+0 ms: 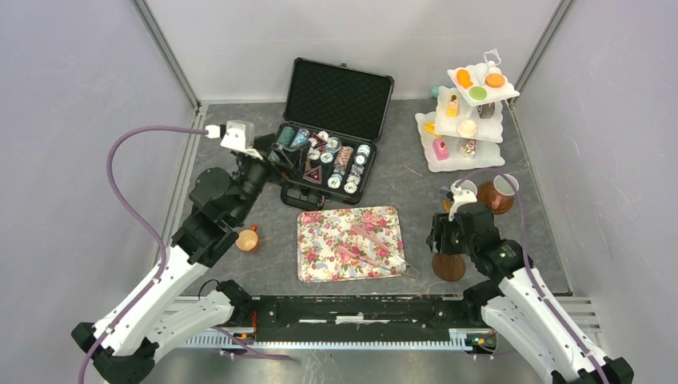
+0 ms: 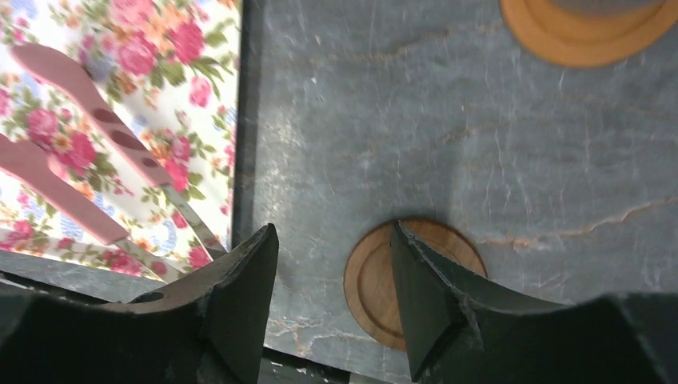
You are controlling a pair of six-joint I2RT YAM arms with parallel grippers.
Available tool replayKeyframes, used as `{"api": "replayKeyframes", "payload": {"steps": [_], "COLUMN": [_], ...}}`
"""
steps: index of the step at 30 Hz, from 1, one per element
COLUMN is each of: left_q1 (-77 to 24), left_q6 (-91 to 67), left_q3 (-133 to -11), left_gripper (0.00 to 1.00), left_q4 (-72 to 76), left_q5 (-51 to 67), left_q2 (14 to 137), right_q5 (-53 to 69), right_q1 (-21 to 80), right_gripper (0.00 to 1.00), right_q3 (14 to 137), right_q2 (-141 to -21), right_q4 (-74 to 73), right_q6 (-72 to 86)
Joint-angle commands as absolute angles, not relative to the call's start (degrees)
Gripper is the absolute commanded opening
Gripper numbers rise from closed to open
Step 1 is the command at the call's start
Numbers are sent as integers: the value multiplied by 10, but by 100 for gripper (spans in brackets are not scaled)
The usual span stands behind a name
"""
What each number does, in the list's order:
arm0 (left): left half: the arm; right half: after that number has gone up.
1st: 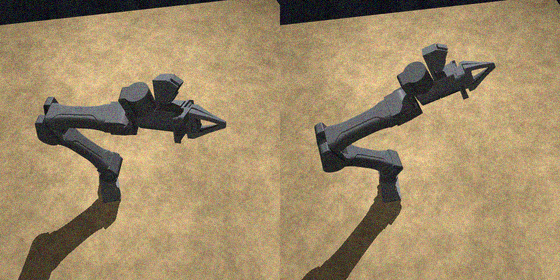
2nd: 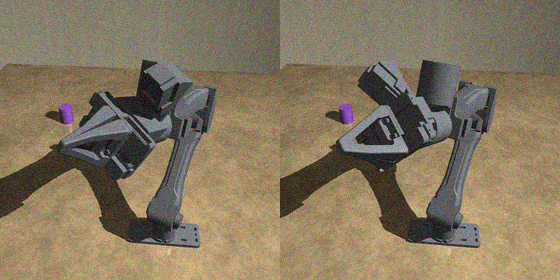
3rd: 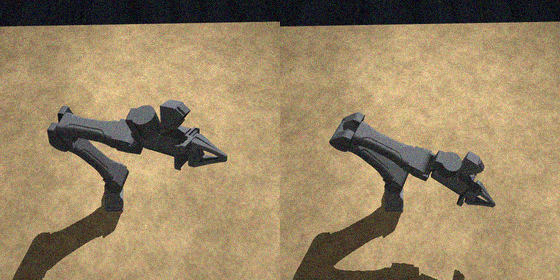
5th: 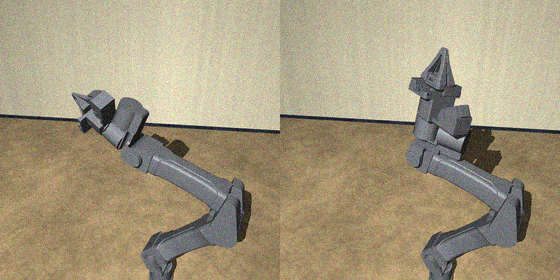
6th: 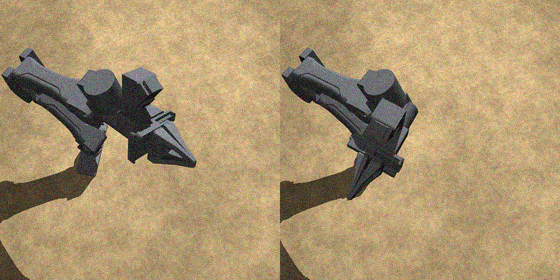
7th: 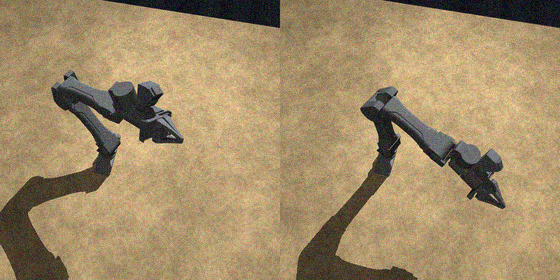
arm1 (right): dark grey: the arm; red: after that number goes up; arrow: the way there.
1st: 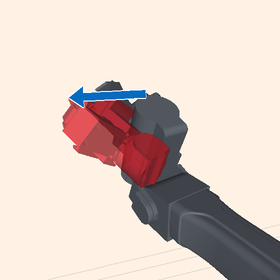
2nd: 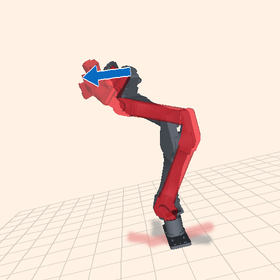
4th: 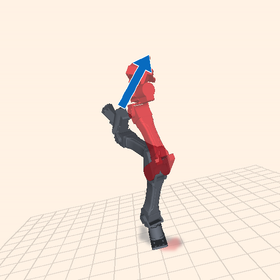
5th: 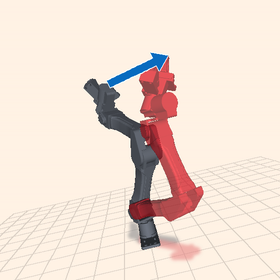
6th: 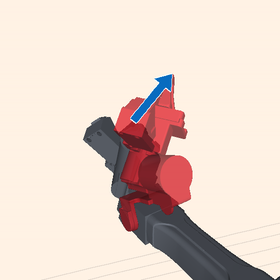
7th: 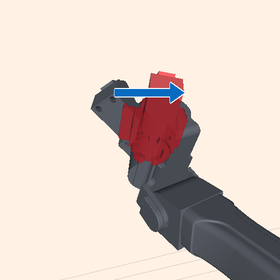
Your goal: Serve the afternoon tea
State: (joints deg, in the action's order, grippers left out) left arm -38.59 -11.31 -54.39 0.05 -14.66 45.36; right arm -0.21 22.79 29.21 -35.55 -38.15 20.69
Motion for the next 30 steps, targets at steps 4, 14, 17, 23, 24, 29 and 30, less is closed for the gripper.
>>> {"api": "replayKeyframes", "payload": {"steps": [4, 14, 17, 23, 24, 29, 30], "left_q1": [-377, -377, -377, -377, -377, -377, -377], "left_q6": [-137, -135, -135, -137, -139, -146, -145], "left_q3": [-571, -570, -574, -573, -577, -572, -571], "left_gripper": [100, 100, 100, 100, 100, 100, 100], "left_q4": [3, 3, 3, 3, 3, -3, -3], "left_q5": [-119, -125, -120, -123, -119, -105, -107], "left_q2": [482, 466, 465, 464, 466, 451, 449], "right_q5": [-15, -35, -40, -88, -86, -118, -123], "right_q1": [232, 262, 268, 288, 288, 289, 289], "right_gripper": [54, 49, 47, 42, 42, 34, 31], "right_q3": [241, 211, 202, 225, 221, 203, 201], "right_q2": [-321, -338, -360, -372, -365, -365, -366], "right_q4": [-393, -363, -357, -406, -407, -411, -406], "right_q6": [232, 248, 251, 295, 302, 318, 318]}}
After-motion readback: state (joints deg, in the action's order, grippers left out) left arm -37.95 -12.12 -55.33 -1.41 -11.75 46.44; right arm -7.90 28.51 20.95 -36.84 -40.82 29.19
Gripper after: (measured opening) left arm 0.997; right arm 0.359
